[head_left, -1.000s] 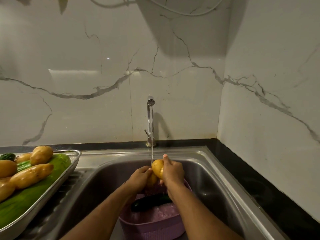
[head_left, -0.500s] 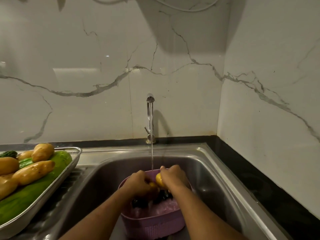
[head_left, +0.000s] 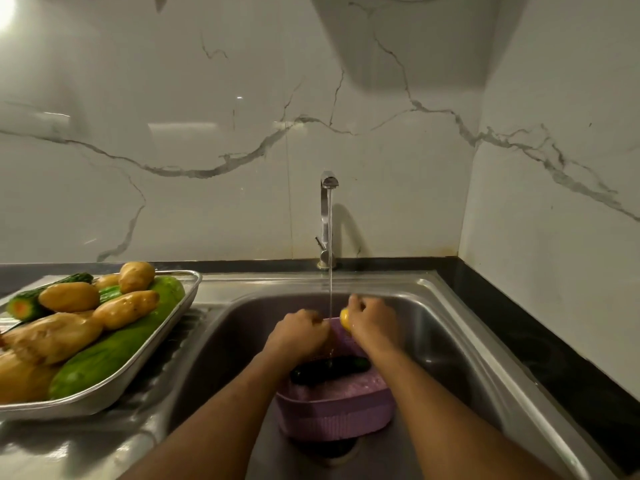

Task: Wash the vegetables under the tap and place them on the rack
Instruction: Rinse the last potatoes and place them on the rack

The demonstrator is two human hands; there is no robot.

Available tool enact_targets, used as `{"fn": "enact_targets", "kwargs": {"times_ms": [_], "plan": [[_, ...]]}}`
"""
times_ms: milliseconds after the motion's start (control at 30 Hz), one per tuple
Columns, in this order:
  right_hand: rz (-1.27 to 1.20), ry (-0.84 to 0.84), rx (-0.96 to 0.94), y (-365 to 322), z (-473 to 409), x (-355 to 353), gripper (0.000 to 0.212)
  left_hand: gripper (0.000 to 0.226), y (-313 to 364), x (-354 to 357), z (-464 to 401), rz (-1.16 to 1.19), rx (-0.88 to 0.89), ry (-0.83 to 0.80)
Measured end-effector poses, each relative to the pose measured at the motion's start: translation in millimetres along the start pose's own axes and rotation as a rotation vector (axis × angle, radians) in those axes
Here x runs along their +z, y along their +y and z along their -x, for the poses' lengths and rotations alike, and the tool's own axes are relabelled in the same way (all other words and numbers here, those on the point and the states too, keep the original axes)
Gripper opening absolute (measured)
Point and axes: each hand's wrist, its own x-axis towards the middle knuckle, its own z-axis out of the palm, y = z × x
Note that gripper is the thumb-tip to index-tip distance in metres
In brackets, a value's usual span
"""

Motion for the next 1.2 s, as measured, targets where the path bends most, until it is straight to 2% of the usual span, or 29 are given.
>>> {"fn": "enact_targets", "kwargs": {"times_ms": [67,100,133,233,267,333,400,467,533,600,667,700,800,833,1000,1200], "plan": [[0.215,-0.198,0.069,15.0,4.1,8.4,0.046,0.029,-11.9,7.9,0.6,-0.233,-0.100,-0.198],[0.240,-0.204,0.070,17.5,4.2,10.4,0.045,0.031,-15.4,9.4,0.4,-0.260,-0.124,-0.231],[0.206,-0.165,0.054,14.1,3.9,8.0,0.043,0.029,-16.9,8.4,-1.0,-0.210,-0.122,-0.209],[-0.026,0.089,-0.036,-3.7,-1.4,-2.7,0.042,0.025,-6.0,-1.4,-2.2,0.058,-0.017,0.023],[-0.051,0.102,-0.042,-4.3,-1.9,-2.2,0.042,0.028,-2.3,-1.9,-2.7,0.129,-0.003,0.069],[0.080,-0.029,0.025,2.9,0.0,2.5,0.040,0.037,-1.1,1.9,-2.6,0.075,-0.060,0.039],[0.200,-0.110,0.064,12.6,-0.7,7.7,0.041,0.044,-7.9,7.1,-3.5,-0.108,-0.158,-0.094],[0.080,0.000,0.048,10.4,-7.2,5.7,0.043,0.049,-11.9,4.4,-5.5,-0.108,-0.204,-0.144],[-0.072,0.074,0.022,6.5,-13.6,4.0,0.046,0.041,-11.6,-2.6,-6.6,0.039,-0.174,-0.143],[-0.050,-0.047,0.067,8.7,-12.7,5.1,0.045,0.026,-12.0,-5.2,-6.3,0.112,-0.083,-0.183],[0.065,-0.203,0.121,16.3,-7.1,7.5,0.041,0.026,-16.9,-2.7,-6.7,0.016,-0.003,-0.232],[0.093,-0.243,0.127,17.2,-4.8,7.1,0.041,0.034,-19.8,-0.4,-6.4,-0.040,0.039,-0.253],[-0.007,-0.315,0.132,7.8,-3.8,3.7,0.043,0.081,-21.4,1.3,-3.0,-0.079,0.138,-0.272],[-0.045,-0.351,0.134,3.2,-2.2,3.8,0.043,0.086,-20.4,-0.5,-0.5,-0.077,0.156,-0.254],[-0.190,-0.481,0.178,-3.0,3.1,5.3,0.045,0.077,-8.9,-14.0,11.4,-0.233,0.177,-0.142],[-0.190,-0.520,0.174,2.2,-1.1,8.7,0.050,0.062,3.8,-20.5,22.3,-0.398,0.161,-0.158]]}}
